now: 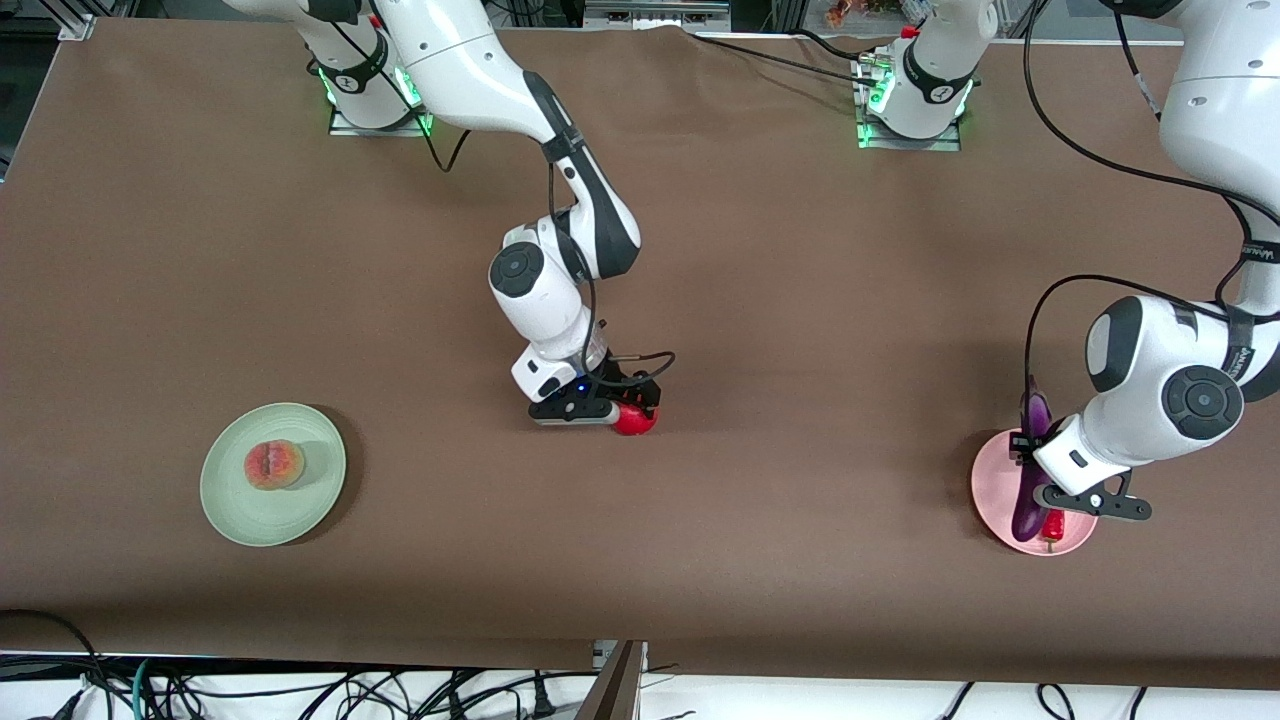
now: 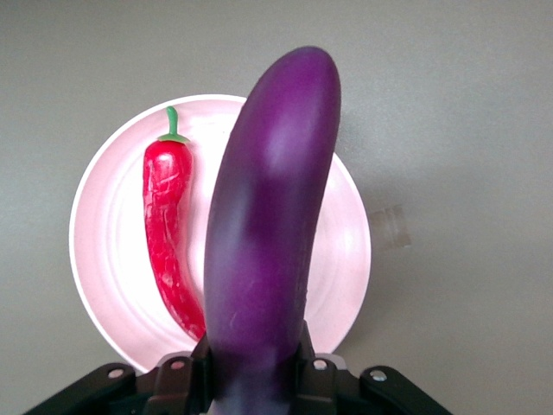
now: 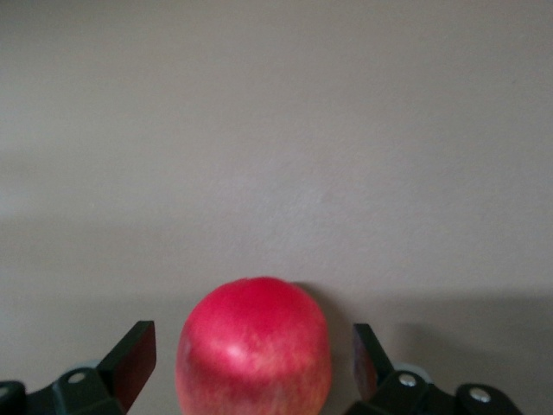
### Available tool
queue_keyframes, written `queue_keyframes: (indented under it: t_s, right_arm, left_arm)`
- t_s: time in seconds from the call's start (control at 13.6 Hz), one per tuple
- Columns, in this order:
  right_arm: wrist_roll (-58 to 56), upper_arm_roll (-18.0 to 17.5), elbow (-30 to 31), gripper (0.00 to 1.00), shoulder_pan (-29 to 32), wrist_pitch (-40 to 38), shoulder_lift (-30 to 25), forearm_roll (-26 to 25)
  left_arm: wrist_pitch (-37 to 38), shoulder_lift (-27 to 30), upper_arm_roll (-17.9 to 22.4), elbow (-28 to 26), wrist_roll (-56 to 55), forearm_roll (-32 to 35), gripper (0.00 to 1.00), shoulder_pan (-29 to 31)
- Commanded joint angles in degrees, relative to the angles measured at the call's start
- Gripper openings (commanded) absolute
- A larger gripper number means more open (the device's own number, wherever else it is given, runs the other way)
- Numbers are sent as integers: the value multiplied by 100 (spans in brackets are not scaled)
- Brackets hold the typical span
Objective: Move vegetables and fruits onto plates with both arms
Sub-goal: 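Lower the eggplant onto the pink plate while the right gripper grips the apple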
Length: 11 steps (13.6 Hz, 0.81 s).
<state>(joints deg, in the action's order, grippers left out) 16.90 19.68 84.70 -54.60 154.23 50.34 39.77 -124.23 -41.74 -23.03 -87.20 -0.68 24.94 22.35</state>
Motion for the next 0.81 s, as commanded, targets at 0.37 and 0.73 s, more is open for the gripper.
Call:
queue_keyframes:
  t_s: [0.37, 0.73]
  right_arm:
    - [7, 88, 12, 99, -174, 459, 265, 39]
    - [-11, 88, 12, 44, -200, 643, 300, 31]
  left_arm:
    - [-787, -396, 132, -8, 446, 195, 50, 270]
    - [-752, -379, 132, -8, 472, 204, 100, 235]
